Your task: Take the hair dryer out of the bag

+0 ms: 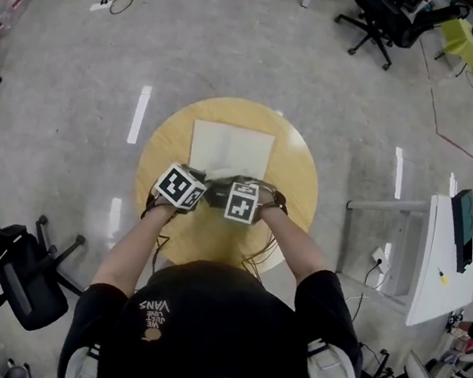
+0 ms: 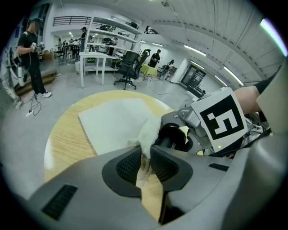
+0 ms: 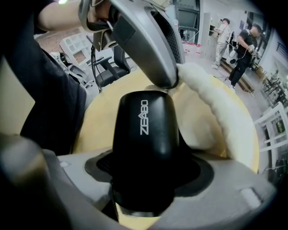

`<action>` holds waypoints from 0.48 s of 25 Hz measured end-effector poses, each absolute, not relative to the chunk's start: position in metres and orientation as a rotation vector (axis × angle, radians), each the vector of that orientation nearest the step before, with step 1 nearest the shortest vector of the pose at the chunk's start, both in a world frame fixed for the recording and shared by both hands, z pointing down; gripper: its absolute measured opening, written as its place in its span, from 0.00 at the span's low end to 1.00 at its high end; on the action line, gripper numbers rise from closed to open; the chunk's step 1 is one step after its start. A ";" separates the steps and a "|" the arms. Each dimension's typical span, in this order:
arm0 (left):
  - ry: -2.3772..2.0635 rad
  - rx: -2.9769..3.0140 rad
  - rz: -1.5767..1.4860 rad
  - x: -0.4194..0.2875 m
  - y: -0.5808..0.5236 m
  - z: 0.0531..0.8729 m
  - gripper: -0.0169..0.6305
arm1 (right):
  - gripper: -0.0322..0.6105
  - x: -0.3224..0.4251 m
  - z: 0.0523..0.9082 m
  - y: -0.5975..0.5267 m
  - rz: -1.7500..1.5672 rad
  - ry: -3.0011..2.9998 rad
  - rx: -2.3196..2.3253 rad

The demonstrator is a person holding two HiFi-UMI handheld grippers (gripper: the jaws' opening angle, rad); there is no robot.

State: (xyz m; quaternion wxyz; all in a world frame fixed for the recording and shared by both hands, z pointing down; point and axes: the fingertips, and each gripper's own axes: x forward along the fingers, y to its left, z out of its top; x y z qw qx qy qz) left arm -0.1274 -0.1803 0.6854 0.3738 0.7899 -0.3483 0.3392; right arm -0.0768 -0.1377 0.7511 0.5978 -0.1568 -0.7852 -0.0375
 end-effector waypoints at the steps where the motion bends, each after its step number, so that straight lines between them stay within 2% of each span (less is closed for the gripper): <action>1: -0.897 2.026 0.875 -0.128 -0.180 0.685 0.14 | 0.59 -0.076 0.748 -0.135 -0.073 -1.830 -0.368; 12: -0.935 2.056 0.919 -0.129 -0.175 0.685 0.13 | 0.59 -0.077 0.723 -0.107 0.084 -1.916 -0.382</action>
